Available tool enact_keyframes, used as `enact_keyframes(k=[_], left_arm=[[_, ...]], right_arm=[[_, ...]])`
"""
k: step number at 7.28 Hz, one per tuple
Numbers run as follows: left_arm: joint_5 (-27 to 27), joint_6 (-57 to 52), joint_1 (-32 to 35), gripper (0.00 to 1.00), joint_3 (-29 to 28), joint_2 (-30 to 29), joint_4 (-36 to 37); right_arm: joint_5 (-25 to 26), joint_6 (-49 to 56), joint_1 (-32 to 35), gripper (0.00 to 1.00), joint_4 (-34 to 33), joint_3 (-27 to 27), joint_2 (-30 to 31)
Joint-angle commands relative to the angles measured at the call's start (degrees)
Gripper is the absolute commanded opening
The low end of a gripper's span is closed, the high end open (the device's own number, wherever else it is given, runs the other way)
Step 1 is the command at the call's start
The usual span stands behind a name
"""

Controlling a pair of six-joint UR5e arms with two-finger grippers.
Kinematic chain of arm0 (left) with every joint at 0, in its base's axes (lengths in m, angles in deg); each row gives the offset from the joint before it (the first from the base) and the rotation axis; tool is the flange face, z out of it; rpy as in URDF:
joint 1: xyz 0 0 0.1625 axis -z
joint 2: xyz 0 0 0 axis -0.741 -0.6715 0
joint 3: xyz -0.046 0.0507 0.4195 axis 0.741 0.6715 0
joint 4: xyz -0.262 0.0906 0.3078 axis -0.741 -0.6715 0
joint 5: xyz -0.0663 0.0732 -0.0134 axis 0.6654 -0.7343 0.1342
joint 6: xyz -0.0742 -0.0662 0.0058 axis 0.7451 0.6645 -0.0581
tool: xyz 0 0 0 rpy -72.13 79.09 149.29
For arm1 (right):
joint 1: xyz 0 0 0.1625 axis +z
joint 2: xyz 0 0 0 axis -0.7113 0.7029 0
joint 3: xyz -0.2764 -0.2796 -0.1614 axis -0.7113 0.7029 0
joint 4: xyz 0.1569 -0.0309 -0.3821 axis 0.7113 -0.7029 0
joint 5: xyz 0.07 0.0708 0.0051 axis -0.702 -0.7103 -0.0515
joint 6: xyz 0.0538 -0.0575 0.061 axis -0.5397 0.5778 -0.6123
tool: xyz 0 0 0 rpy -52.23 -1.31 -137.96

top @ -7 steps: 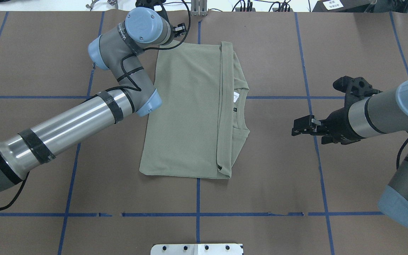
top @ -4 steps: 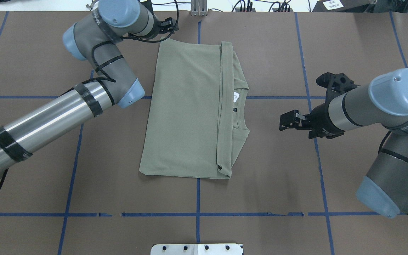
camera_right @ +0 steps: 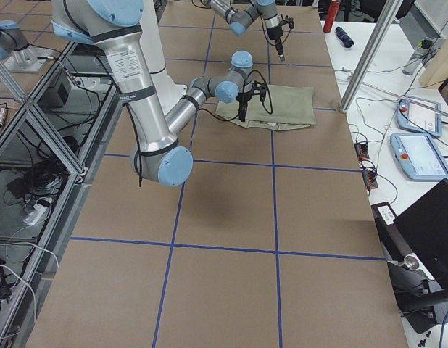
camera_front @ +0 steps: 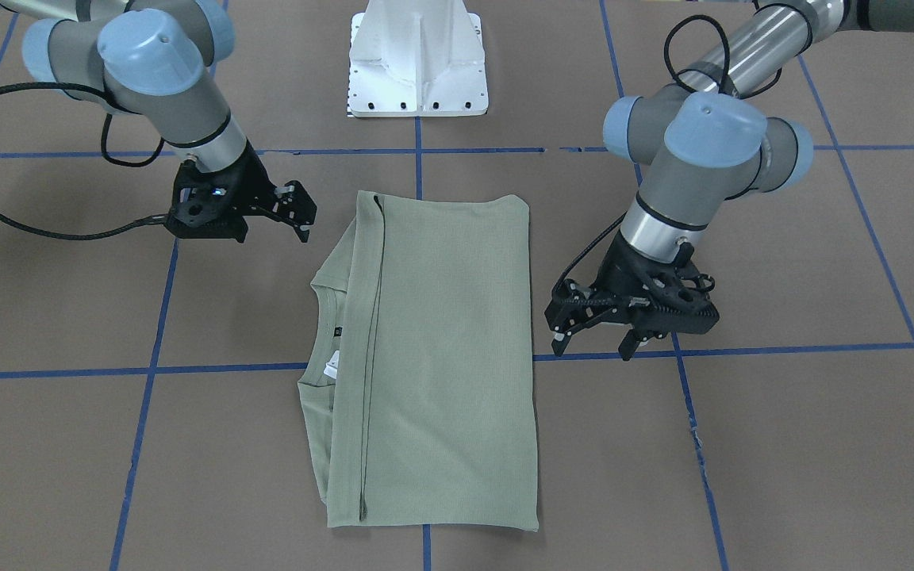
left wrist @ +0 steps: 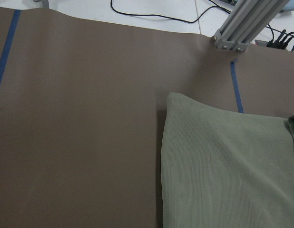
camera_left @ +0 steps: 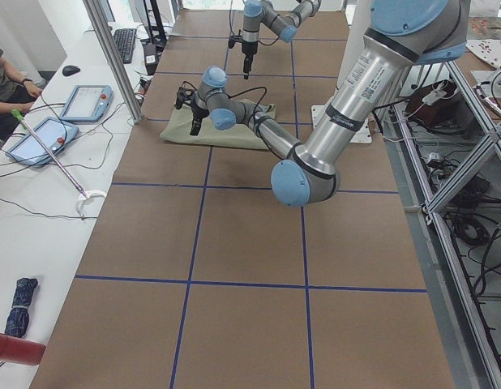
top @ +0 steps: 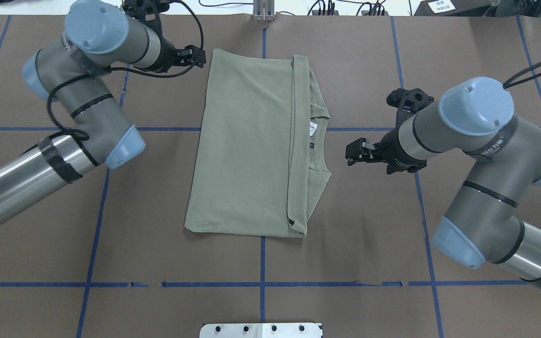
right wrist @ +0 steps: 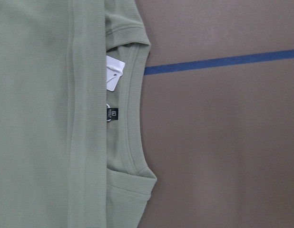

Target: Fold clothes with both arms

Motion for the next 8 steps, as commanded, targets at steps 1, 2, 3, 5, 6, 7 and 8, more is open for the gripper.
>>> enact_keyframes(k=[1, 2, 3, 5, 6, 7, 8], left_arm=[[1.18, 0.04, -0.73, 1.00, 10.42, 4.19, 5.94], [1.18, 0.65, -0.99, 1.00, 10.80, 4.38, 6.04], [1.27, 0.75, -1.17, 1.00, 10.89, 4.73, 6.04], [1.27, 1.01, -1.26, 1.00, 11.42, 5.17, 5.95], [1.27, 1.01, -1.43, 1.00, 11.16, 5.26, 5.95], [1.09, 1.01, -2.22, 1.00, 10.64, 5.26, 5.95], [1.18, 1.01, -2.66, 1.00, 10.54, 5.26, 5.87]], right_arm=[[2.84, 1.40, -3.23, 1.00, -2.41, 8.05, -8.91], [4.51, 1.40, -5.25, 1.00, -2.85, 10.44, -10.60], [5.40, 1.40, -7.01, 1.00, -6.24, 10.55, -12.01], [6.71, 1.75, -10.61, 1.00, -10.32, 11.34, -13.43], [7.51, 1.93, -11.06, 1.00, -10.32, 12.22, -13.61], [8.64, 3.24, -10.90, 1.00, -10.32, 12.83, -14.39], [9.09, 3.68, -10.98, 1.00, -10.32, 14.49, -14.22]])
